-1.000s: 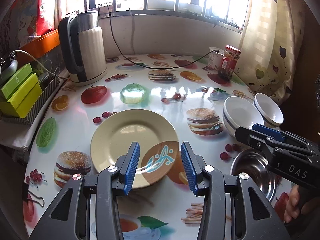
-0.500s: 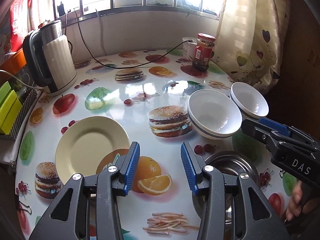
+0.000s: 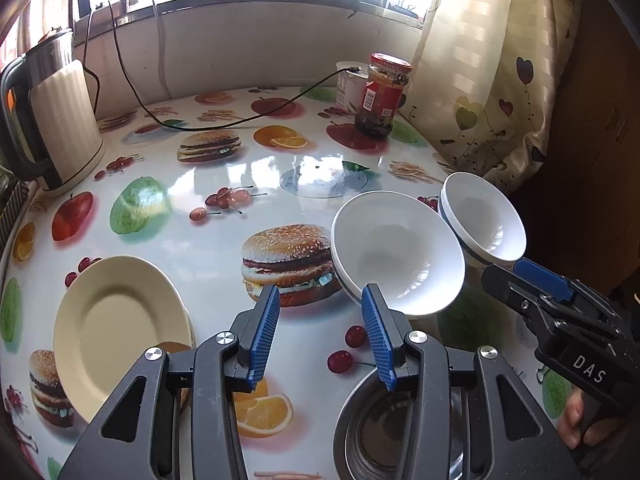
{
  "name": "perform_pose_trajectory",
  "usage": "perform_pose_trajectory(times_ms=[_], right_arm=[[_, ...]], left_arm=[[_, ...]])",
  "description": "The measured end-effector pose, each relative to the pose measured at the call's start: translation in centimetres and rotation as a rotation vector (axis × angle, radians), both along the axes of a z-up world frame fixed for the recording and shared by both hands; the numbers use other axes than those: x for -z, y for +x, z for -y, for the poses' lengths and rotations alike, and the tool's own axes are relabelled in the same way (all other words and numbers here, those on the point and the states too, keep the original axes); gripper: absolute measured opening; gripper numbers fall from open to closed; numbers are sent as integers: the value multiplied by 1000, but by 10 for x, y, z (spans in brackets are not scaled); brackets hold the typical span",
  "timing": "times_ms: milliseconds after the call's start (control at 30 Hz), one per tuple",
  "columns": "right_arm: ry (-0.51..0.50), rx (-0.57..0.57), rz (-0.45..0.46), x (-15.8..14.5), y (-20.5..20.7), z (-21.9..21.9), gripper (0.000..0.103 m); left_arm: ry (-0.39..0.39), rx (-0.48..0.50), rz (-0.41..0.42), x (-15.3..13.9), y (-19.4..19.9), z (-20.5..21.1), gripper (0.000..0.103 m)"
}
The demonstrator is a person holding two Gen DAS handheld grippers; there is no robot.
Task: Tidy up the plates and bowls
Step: 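Move the open left gripper over to the white bowls, then close the left gripper on the rim of a white bowl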
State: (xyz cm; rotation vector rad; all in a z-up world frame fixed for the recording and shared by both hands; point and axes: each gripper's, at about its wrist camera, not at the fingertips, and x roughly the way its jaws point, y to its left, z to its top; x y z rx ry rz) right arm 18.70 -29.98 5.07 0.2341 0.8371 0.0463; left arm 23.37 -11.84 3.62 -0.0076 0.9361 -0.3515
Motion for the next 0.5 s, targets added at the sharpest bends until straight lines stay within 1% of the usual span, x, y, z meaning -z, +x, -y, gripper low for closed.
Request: perform_pose_trajectory(times_ms=[133,200,300,500], right_arm=[[-6,1,-16,9,9,3,60],[-8,-11,-25,13,13,0,60],[-2,-30,-25,15,15,-3,60],[15,-44,-32,19,20,-7,58]], left_arm=[[-15,16,-30,8,14,8,44],[-39,20,-56,12,21,8,44],[-46,13,-47,11,26,8,44],[-49,20,-69,16,38,12,44]])
